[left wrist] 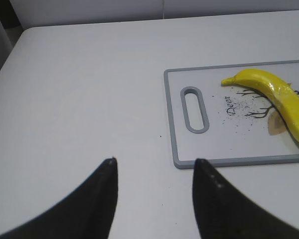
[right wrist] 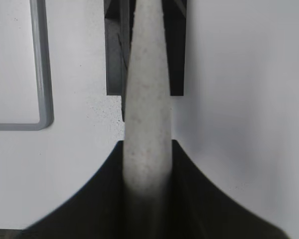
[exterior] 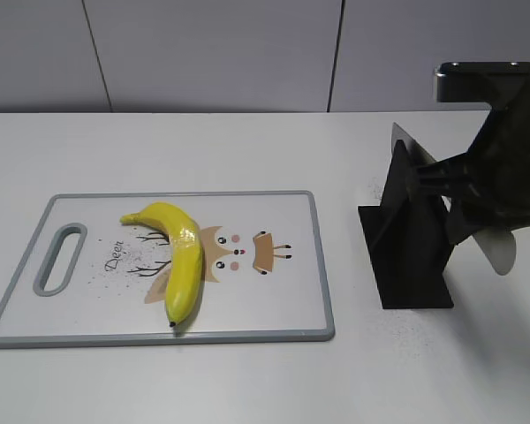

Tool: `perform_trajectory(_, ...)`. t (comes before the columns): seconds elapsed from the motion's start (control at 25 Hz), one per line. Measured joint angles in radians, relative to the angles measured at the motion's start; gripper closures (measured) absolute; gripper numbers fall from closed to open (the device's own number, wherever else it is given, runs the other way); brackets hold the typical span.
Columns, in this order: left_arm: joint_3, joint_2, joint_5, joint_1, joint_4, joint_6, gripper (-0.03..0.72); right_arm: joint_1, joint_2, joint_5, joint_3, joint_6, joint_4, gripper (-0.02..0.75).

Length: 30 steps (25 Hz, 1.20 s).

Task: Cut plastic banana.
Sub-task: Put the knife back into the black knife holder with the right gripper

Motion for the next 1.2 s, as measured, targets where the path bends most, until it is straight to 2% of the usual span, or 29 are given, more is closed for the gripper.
perform_trajectory(0.08,0.0,0.0,0.0,0.0,0.0,0.0,0.218,0.0,0.0,0.011,0.0,-0.015,0.02,0.563)
perform_trajectory(0.12,0.0,0.0,0.0,0.0,0.0,0.0,0.221,0.0,0.0,0.025,0.0,-0.025,0.037,0.528)
perform_trajectory(0.32,0.0,0.0,0.0,0.0,0.0,0.0,0.225,0.0,-0.005,0.042,0.0,-0.121,0.115,0.222)
perform_trajectory(0.36,0.0,0.0,0.0,0.0,0.0,0.0,0.225,0.0,-0.016,0.043,0.0,-0.145,0.132,0.173)
perform_trajectory(0.44,0.0,0.0,0.0,0.0,0.0,0.0,0.225,0.0,-0.058,0.043,0.0,-0.186,0.146,0.125)
perform_trajectory(0.64,0.001,0.0,0.003,0.0,-0.005,0.0,0.226,0.0,-0.25,0.055,0.004,-0.354,0.134,0.116)
perform_trajectory(0.8,0.009,0.0,0.007,0.0,-0.015,0.0,0.226,0.0,-0.434,0.063,0.088,-0.493,0.117,0.12)
perform_trajectory(1.2,0.009,0.0,0.008,0.0,-0.016,-0.001,0.228,0.0,-0.922,0.057,0.408,-0.543,0.092,0.139)
